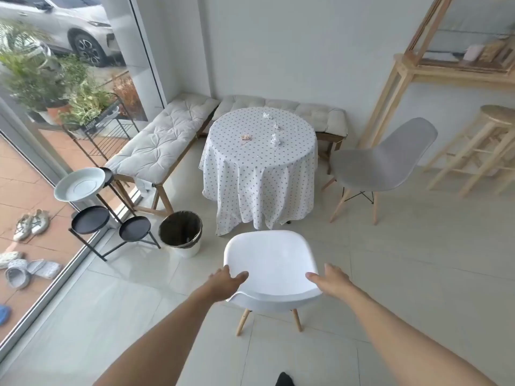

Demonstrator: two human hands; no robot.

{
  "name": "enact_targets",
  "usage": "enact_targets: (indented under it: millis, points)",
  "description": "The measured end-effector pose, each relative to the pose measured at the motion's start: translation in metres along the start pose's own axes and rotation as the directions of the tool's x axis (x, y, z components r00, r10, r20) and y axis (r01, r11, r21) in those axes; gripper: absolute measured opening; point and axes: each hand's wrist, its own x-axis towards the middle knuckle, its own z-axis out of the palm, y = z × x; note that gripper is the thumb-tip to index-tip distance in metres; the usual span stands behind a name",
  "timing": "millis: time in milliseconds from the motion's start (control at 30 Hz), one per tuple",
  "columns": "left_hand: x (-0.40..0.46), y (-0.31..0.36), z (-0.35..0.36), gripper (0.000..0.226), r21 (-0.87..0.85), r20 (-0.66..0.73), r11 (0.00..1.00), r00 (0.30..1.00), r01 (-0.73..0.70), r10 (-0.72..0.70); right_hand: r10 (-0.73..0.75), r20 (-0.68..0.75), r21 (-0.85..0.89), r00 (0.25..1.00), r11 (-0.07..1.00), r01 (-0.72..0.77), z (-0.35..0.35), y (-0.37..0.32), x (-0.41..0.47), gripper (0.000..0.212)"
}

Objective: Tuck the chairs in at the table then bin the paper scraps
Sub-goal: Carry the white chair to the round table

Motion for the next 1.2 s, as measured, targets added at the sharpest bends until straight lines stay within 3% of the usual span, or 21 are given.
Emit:
enact_targets:
  millis: [133, 300, 367, 433, 533, 633, 833, 1033, 1200]
  points:
    - [0.005, -0.005, 0.034, 0.085, -0.221, 0.092, 0.97, 0.993, 0.097, -0.079, 0.114, 0.119, 0.2, 0.986, 0.97, -0.137, 0.015, 0.024, 0.017, 0.086]
    - [0.008, -0.002, 0.068, 0.04, -0.289, 0.124, 0.941, 0.982, 0.175, -0.145, 0.065, 0.211, 0.314, 0.975, 0.94, -0.13, 0.028, 0.044, 0.038, 0.038]
    - [0.005, 0.0, 0.073, 0.064, -0.366, 0.165, 0.901, 0.969, 0.234, -0.184, 0.075, 0.253, 0.365, 0.965, 0.916, -0.167, 0.027, 0.047, 0.038, 0.029]
    - [0.006, 0.0, 0.078, 0.087, -0.454, 0.173, 0.846, 0.959, 0.281, -0.225, 0.1, 0.309, 0.413, 0.946, 0.882, -0.229, 0.025, 0.049, 0.039, 0.033]
    - [0.013, 0.001, 0.082, 0.092, -0.56, 0.182, 0.774, 0.955, 0.296, -0.233, 0.098, 0.351, 0.468, 0.931, 0.843, -0.265, 0.024, 0.053, 0.045, 0.045]
    - [0.02, 0.009, 0.086, 0.097, -0.612, 0.198, 0.733, 0.954, 0.298, -0.223, 0.066, 0.365, 0.486, 0.929, 0.837, -0.25, 0.022, 0.055, 0.048, 0.039]
    - [0.026, 0.009, 0.09, 0.077, -0.61, 0.153, 0.753, 0.969, 0.248, -0.195, 0.033, 0.301, 0.455, 0.953, 0.874, -0.174, 0.022, 0.056, 0.057, 0.066]
    - [0.033, 0.01, 0.085, 0.062, -0.591, 0.093, 0.785, 0.983, 0.185, -0.161, -0.002, 0.245, 0.44, 0.97, 0.892, -0.109, 0.026, 0.055, 0.065, 0.047]
    - [0.046, 0.006, 0.079, 0.059, -0.558, 0.084, 0.814, 0.986, 0.164, -0.142, -0.081, 0.207, 0.421, 0.975, 0.907, -0.014, 0.025, 0.049, 0.07, 0.066]
